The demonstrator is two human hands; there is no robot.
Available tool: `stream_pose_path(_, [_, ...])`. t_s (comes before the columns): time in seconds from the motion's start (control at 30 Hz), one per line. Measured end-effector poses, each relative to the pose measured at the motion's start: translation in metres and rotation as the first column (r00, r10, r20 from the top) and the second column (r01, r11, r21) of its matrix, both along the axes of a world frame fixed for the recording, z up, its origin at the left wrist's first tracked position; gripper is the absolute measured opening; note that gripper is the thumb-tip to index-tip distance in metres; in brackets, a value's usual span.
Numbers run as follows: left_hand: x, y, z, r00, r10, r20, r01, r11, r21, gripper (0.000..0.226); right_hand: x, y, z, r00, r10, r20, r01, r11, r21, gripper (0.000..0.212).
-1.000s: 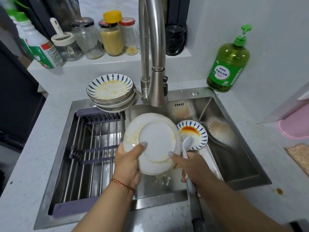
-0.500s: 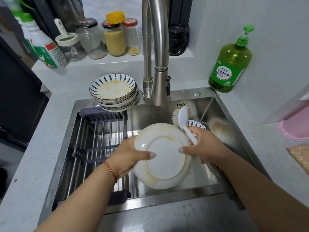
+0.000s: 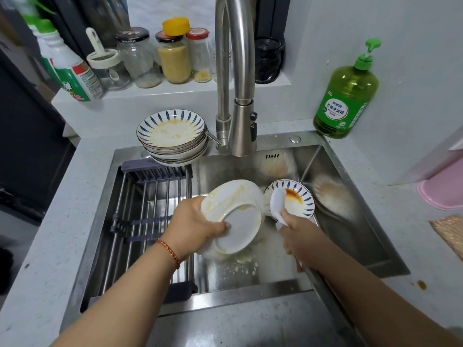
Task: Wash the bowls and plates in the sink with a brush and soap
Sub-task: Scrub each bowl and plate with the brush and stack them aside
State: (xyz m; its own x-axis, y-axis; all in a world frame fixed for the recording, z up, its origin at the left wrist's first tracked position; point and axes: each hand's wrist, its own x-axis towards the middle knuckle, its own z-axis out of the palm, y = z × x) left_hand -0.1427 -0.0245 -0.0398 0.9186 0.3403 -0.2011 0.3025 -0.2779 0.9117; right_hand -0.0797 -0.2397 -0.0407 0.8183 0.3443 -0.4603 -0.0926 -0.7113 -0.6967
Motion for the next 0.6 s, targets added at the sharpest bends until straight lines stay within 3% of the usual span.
stream_pose_path(0.07, [-0.001,-0.005,-0.001,0.999,-0.037,-0.012,0.038,0.991,0.129,0.035,0.003,0.008,0.012,0.998,0.023,0.061,-0.024,1.0,0.004,0.036])
stream_pose_path(0.13, [0.001,-0.008,-0.005,0.999,-0.044,-0.027,0.048,0.982,0.182,0.033,-0.004,0.019,0.029,0.971,0.184,0.152,-0.168,0.979,-0.112,0.047])
stream_pose_path(0.23, [0.001,-0.016,-0.007,0.999,-0.051,0.002,0.05,0.989,0.14,0.031,-0.03,0.036,0.048,0.855,0.457,0.243,-0.394,0.879,-0.268,0.058])
stream_pose_path(0.3, [-0.001,-0.019,-0.008,0.999,-0.049,0.019,0.048,0.997,0.053,0.031,-0.045,0.044,0.054,0.804,0.536,0.257,-0.466,0.837,-0.287,0.06])
stream_pose_path(0.47, [-0.006,-0.013,-0.015,0.998,0.021,0.065,-0.026,0.997,0.07,0.033,-0.012,0.035,0.047,0.928,0.322,0.186,-0.283,0.936,-0.209,0.055])
stream_pose_path(0.6, [-0.012,0.002,-0.015,0.979,0.185,0.088,-0.173,0.976,-0.13,0.039,0.002,0.016,0.023,0.983,0.176,0.05,-0.169,0.979,-0.116,0.026])
